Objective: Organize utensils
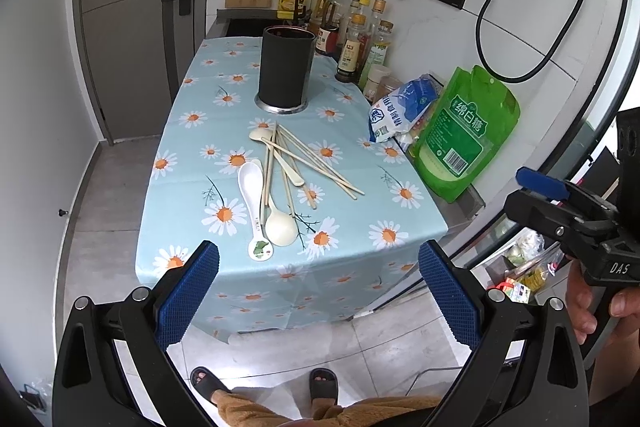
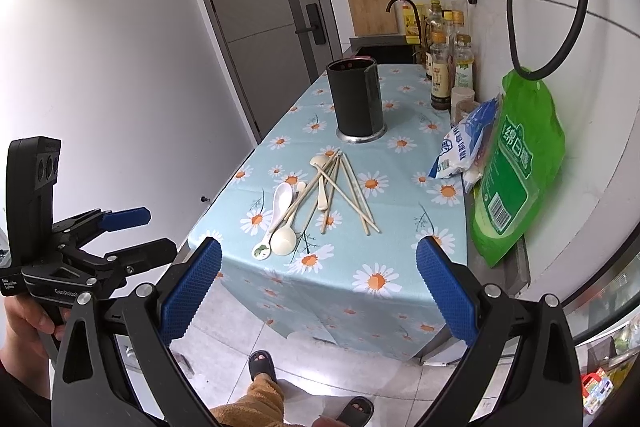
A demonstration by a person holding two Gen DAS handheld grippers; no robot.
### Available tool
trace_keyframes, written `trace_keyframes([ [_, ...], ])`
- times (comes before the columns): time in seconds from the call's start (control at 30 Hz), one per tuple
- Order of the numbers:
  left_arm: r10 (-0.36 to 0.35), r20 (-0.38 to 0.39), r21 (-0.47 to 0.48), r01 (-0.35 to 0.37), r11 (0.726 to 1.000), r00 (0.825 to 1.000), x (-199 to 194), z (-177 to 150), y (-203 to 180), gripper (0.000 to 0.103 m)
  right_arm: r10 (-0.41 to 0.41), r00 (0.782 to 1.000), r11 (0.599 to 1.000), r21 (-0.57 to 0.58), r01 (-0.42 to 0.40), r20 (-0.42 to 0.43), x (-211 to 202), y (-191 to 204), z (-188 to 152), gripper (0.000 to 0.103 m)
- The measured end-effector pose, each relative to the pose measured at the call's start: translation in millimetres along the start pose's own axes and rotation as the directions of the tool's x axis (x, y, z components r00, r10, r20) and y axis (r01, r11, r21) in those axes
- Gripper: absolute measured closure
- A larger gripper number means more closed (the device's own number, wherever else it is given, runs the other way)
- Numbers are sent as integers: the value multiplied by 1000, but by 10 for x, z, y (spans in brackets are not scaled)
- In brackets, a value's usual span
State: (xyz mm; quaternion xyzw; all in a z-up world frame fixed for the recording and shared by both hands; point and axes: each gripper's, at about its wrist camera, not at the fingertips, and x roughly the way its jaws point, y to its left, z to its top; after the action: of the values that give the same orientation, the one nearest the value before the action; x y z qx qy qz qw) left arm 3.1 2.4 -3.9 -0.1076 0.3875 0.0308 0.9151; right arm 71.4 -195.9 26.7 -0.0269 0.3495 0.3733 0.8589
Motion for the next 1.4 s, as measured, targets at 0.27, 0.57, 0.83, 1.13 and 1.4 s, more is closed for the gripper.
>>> trace_keyframes([
  [0.27,-14,-2,-9,14,1000,1000,15,-5,0,7,5,1000,1000,-13,-5,-10,20,38,-14,6],
  [0.57,-14,-5,-3,14,1000,1000,12,-17,-20,7,-2,1000,1000,-7,2,-24,55,10,-43,6],
  [0.83,-2,-11,-2,2,1000,1000,15,-25,-27,7,19,999,1000,11,-18,-36,59,-10,-44,6],
  [1.13,15,-22,-10,-15,1000,1000,30,-18,-12,7,25,999,1000,2,-25,-38,88,-2,-56,6],
  [1.4,22,-34,-11,-22,1000,999,49,-21,-52,7,29,998,1000,0,-29,-47,103,-45,-61,6],
])
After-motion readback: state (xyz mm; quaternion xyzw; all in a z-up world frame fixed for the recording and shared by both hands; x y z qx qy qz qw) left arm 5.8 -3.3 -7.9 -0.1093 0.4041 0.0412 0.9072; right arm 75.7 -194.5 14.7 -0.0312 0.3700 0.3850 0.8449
